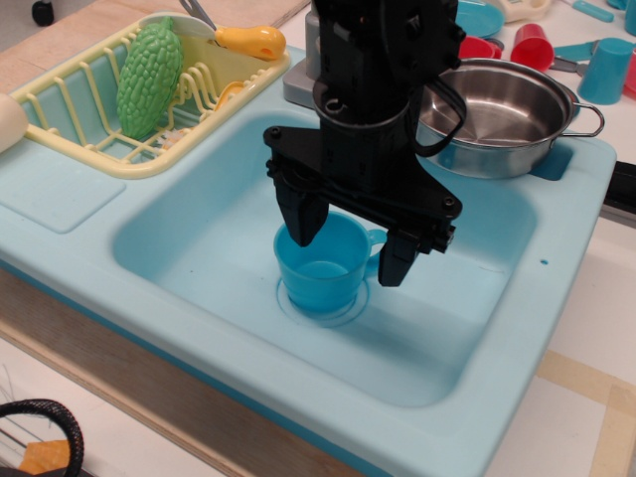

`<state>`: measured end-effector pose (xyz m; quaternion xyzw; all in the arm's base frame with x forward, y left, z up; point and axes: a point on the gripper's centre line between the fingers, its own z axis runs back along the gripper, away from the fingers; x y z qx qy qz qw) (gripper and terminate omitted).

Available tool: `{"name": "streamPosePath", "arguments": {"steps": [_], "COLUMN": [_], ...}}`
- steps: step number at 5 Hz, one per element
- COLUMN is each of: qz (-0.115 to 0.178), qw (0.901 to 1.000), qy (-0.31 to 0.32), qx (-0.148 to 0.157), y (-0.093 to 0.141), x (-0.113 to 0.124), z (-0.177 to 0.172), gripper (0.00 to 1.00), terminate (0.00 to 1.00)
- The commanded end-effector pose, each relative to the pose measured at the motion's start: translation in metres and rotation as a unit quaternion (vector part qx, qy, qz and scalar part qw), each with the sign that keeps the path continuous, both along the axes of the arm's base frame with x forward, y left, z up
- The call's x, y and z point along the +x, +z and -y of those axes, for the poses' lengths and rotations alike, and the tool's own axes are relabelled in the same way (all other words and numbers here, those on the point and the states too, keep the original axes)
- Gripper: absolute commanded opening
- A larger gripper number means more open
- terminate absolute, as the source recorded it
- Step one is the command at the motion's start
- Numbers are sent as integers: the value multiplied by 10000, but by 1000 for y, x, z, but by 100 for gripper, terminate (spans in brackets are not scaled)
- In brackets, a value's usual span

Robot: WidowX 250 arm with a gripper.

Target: Put cup into pot or pan

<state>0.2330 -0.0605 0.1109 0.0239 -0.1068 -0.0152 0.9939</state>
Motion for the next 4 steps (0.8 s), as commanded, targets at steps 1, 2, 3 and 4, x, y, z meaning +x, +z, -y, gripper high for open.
{"name": "streamPosePath", "arguments": {"steps": [1, 2, 3, 4], "qz": [0, 24, -140, -249], "qw": [10000, 9999, 9994, 9987], "qy": [0, -82, -109, -17], "qx": [0, -125, -301, -448], "y": [0, -12, -26, -39], "x": [0, 7, 14, 19], "z": [0, -4, -7, -10], "gripper": [100, 100, 100, 0], "terminate": [0, 0, 0, 0]}}
